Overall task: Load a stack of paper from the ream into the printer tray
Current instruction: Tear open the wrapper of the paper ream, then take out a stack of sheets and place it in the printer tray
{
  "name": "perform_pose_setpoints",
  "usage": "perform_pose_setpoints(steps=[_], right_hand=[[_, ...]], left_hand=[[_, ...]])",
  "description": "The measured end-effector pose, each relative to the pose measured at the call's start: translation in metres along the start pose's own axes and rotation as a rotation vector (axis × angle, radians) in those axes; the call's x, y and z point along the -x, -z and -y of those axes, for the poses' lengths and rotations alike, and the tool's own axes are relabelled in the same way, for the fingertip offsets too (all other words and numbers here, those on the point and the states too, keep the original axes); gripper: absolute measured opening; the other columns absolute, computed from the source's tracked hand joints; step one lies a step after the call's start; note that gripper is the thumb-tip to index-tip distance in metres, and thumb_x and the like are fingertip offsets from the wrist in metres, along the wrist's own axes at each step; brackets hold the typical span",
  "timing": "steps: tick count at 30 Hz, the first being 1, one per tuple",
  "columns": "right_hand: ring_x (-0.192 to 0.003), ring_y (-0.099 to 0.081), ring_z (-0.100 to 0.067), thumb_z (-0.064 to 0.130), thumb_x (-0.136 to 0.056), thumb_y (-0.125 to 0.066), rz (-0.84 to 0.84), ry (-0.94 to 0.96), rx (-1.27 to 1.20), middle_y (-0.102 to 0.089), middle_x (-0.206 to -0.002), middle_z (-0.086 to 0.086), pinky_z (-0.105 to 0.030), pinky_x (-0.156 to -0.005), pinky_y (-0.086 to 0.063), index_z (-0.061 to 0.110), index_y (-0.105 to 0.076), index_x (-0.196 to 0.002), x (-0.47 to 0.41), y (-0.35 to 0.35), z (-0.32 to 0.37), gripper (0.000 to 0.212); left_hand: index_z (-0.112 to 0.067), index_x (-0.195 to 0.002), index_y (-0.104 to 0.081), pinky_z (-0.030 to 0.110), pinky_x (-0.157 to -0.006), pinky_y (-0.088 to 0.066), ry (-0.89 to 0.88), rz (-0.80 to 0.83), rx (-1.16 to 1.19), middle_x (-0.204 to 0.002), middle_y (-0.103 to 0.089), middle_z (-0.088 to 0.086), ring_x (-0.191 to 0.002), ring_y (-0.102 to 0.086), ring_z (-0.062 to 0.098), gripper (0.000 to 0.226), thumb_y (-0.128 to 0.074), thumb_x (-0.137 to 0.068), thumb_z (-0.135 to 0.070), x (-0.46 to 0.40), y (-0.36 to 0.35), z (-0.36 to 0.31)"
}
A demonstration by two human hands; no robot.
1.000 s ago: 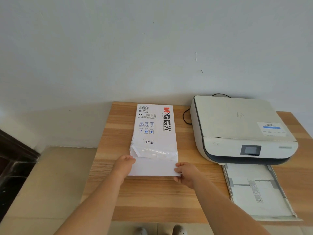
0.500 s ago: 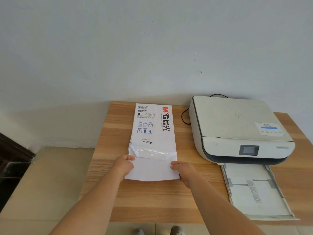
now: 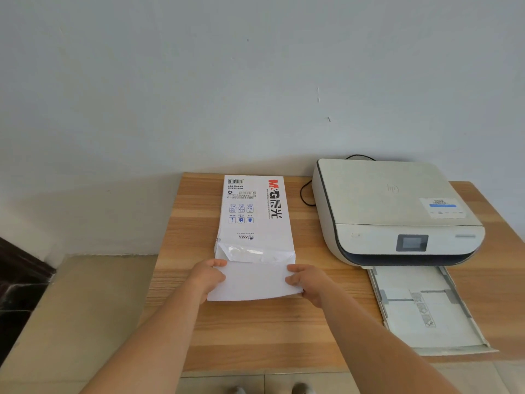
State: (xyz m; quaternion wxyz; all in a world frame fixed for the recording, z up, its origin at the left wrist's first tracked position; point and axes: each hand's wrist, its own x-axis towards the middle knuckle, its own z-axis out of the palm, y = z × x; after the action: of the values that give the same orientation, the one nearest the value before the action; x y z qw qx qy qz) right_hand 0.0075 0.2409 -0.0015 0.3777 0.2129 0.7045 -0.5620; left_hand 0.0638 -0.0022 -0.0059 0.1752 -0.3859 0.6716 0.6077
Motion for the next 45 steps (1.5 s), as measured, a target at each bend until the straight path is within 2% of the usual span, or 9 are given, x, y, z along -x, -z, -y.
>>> perform_pose_setpoints(steps=[4,10,13,20,22,25,32,38,45], right_hand=[[-0.111,-0.055,-0.032,-0.003,-0.084,-0.065,-0.043,-0.017,0.031,-0.057,-0.122,-0.013,-0.043,-0.100,-0.048,0.009,-0.062,-0.122,0.008,0.000,0.001,0.040],[-0.100,-0.064,-0.031,0.005,-0.079,-0.074,-0.091,-0.033,-0.124,-0.065,-0.111,-0.016,-0.039,-0.080,-0.057,-0.002,-0.061,-0.113,0.027,-0.003,0.002,0.037],[-0.103,-0.064,-0.030,0.009,-0.081,-0.073,-0.127,-0.033,-0.056,-0.064,-0.113,-0.017,-0.043,-0.092,-0.054,-0.002,-0.060,-0.113,0.036,-0.003,0.003,0.036],[-0.097,-0.062,-0.026,0.007,-0.083,-0.069,-0.100,0.027,-0.025,-0.065,-0.110,-0.015,-0.040,-0.093,-0.053,0.001,-0.068,-0.103,0.074,0.006,-0.006,0.021],[-0.097,-0.061,-0.026,0.003,-0.084,-0.069,-0.070,0.073,-0.058,-0.065,-0.106,-0.014,-0.038,-0.090,-0.054,0.006,-0.070,-0.093,0.088,0.010,-0.010,0.010],[-0.099,-0.060,-0.026,0.000,-0.083,-0.068,-0.040,0.113,-0.074,-0.064,-0.097,-0.010,-0.040,-0.094,-0.052,0.012,-0.070,-0.084,0.103,0.015,-0.015,0.012],[-0.088,-0.058,-0.021,-0.005,-0.084,-0.066,0.039,0.133,-0.097,-0.062,-0.092,-0.007,-0.043,-0.100,-0.049,0.003,-0.067,-0.097,0.132,0.022,-0.032,0.016],[-0.096,-0.060,-0.027,-0.005,-0.082,-0.068,0.059,0.146,-0.093,-0.062,-0.106,-0.013,-0.037,-0.084,-0.054,0.004,-0.062,-0.114,0.151,0.020,-0.044,0.034],[-0.087,-0.057,-0.021,-0.007,-0.084,-0.064,0.092,0.188,-0.068,-0.059,-0.101,-0.008,-0.029,-0.069,-0.053,0.003,-0.061,-0.121,0.180,0.011,-0.043,0.038]], left_hand=[[-0.012,-0.119,-0.061,0.040,-0.085,-0.054,0.020,0.019,0.015,-0.114,-0.059,0.015,-0.099,-0.061,0.031,0.042,-0.054,-0.085,0.012,0.007,0.004,0.001],[-0.011,-0.116,-0.063,0.035,-0.086,-0.050,-0.008,0.009,0.024,-0.116,-0.060,0.014,-0.104,-0.059,0.030,0.041,-0.055,-0.083,0.012,0.026,0.009,0.000],[-0.010,-0.111,-0.065,0.032,-0.082,-0.048,-0.030,-0.017,0.046,-0.111,-0.059,0.014,-0.099,-0.057,0.028,0.037,-0.055,-0.082,0.012,0.040,0.009,0.001],[-0.014,-0.099,-0.067,0.033,-0.089,-0.047,-0.057,-0.047,0.059,-0.111,-0.062,0.011,-0.104,-0.059,0.028,0.031,-0.057,-0.080,0.007,0.076,0.006,0.007],[-0.013,-0.102,-0.066,0.030,-0.085,-0.046,-0.077,-0.058,0.078,-0.110,-0.062,0.010,-0.099,-0.058,0.026,0.031,-0.057,-0.081,0.007,0.088,0.004,0.008],[-0.010,-0.110,-0.065,0.030,-0.085,-0.046,-0.097,-0.054,0.102,-0.112,-0.062,0.011,-0.100,-0.058,0.026,0.035,-0.057,-0.080,0.007,0.103,0.003,0.012],[-0.009,-0.114,-0.064,0.030,-0.082,-0.047,-0.126,-0.064,0.090,-0.110,-0.063,0.010,-0.096,-0.059,0.025,0.037,-0.056,-0.081,0.007,0.139,0.004,0.025],[-0.011,-0.117,-0.063,0.029,-0.070,-0.050,-0.137,-0.074,0.110,-0.100,-0.063,0.004,-0.086,-0.060,0.020,0.040,-0.057,-0.081,0.005,0.162,0.008,0.035],[-0.014,-0.124,-0.061,0.033,-0.088,-0.049,-0.207,-0.056,0.055,-0.121,-0.062,0.007,-0.100,-0.061,0.022,0.047,-0.060,-0.079,0.000,0.177,0.026,0.042]])
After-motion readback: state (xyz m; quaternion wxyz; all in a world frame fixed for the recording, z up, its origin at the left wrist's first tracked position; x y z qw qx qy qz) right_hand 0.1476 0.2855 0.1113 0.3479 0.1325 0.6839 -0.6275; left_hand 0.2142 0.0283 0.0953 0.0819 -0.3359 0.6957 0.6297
